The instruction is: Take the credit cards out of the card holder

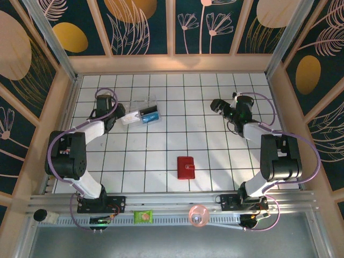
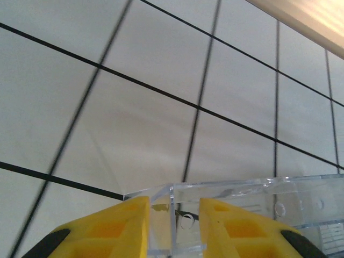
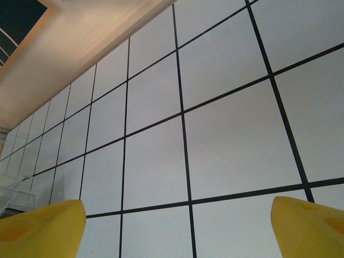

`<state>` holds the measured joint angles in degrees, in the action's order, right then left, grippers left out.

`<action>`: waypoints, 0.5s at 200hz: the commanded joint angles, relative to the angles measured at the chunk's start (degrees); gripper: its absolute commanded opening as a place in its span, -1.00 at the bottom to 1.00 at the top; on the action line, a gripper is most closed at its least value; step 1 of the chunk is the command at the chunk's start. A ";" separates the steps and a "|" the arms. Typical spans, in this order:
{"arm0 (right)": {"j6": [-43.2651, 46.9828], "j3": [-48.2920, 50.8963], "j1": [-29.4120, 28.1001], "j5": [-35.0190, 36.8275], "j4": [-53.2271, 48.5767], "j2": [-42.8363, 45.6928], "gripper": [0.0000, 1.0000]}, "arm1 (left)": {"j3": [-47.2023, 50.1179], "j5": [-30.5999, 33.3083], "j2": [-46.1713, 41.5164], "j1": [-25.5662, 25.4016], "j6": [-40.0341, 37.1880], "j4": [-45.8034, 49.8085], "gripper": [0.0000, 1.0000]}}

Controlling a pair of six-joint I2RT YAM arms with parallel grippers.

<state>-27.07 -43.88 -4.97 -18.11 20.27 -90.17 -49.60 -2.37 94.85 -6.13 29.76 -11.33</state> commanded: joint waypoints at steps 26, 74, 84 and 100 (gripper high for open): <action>0.35 -1.04 -0.68 -0.20 0.20 -0.01 0.78 | 1.39 -1.75 0.33 -5.80 3.62 -3.41 -0.41; -0.47 -0.78 -1.37 0.31 -0.44 0.24 0.78 | -0.04 -1.43 2.34 -11.97 7.95 -4.88 -0.40; -0.51 -0.77 -1.75 0.60 -0.80 0.49 0.77 | -0.21 -0.86 2.36 -13.07 8.83 -5.12 -0.39; -0.62 -0.68 -2.37 1.05 -1.50 0.61 0.77 | -0.44 -0.81 2.71 -14.87 10.38 -6.01 -0.39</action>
<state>-27.35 -43.88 -6.24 -18.04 20.03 -90.17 -48.97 -2.50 96.25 -18.48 36.07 -15.66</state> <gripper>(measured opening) 0.888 0.303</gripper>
